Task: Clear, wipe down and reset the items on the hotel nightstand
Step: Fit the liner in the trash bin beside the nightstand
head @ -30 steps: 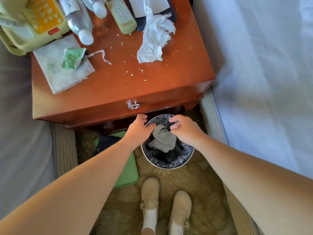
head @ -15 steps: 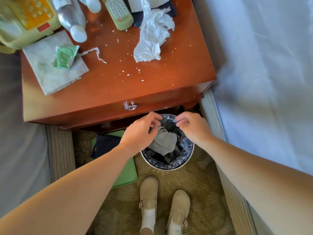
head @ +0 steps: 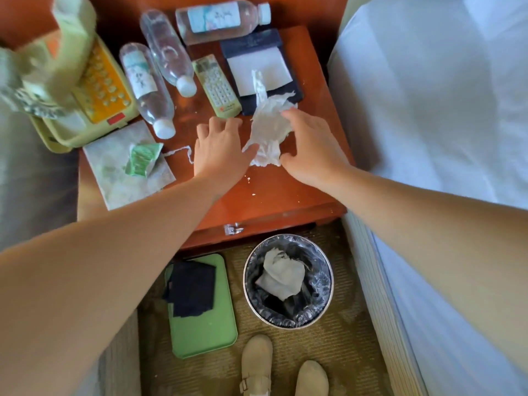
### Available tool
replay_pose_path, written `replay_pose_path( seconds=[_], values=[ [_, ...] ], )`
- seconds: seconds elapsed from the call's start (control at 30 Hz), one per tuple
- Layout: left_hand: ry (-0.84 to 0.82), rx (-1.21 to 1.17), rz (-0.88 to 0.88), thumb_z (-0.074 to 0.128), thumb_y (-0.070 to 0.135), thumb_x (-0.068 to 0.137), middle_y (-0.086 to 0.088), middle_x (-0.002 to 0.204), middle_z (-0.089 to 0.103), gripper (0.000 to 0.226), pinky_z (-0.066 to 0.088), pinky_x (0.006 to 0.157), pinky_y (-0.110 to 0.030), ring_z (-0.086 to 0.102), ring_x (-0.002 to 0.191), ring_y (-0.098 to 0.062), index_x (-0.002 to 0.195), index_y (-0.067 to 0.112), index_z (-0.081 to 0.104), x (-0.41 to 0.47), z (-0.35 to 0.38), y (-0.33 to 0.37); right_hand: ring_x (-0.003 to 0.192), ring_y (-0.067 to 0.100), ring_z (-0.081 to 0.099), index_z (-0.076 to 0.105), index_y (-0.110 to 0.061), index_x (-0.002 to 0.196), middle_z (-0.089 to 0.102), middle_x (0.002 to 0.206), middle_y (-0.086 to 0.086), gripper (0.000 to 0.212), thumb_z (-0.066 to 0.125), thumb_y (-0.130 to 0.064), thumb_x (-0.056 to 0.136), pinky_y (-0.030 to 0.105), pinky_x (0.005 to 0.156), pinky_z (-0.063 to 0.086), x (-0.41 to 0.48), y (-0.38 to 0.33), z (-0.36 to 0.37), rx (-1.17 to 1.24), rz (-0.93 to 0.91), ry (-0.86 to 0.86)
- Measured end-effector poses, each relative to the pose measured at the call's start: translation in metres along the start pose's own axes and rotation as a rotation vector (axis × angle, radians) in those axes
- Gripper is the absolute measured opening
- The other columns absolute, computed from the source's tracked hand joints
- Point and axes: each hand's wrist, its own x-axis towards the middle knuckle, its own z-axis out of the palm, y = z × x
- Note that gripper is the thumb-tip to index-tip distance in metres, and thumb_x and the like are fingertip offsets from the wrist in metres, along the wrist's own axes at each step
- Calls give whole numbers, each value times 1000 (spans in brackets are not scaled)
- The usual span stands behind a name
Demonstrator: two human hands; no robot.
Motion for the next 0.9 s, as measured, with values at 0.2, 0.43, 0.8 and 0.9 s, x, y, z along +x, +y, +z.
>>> replay_pose_path(
  seconds=[0.2,0.43,0.8,0.9],
  values=[
    [-35,30,41,65,44,88,-8,136,44,54,35,101,-40,31,128,-32,136,22,52,-1,4,-4,139,27,31,29,-14,150,36,152,6,68,60,-34,93,42,108,37,11,-3,16,-45,-38,-147],
    [-8,-63,280,61,22,92,-5,114,59,23,40,89,-37,43,108,-28,113,13,64,-32,14,1,104,21,52,59,-17,122,63,113,1,30,59,-12,93,31,75,46,-23,21,31,-23,-127,58],
    [-51,-62,657,63,23,85,7,77,54,10,30,63,-18,40,73,-12,87,16,56,-142,60,-20,90,13,59,66,-16,106,65,103,-5,23,65,-7,85,21,61,46,-150,50,68,44,-182,-24],
    [-188,-89,524,66,26,90,10,80,52,16,35,60,-23,46,78,-14,99,17,57,-161,87,-29,97,12,54,60,-19,117,59,107,-7,26,59,-13,92,21,61,38,-168,65,97,41,-86,-119]
  ],
)
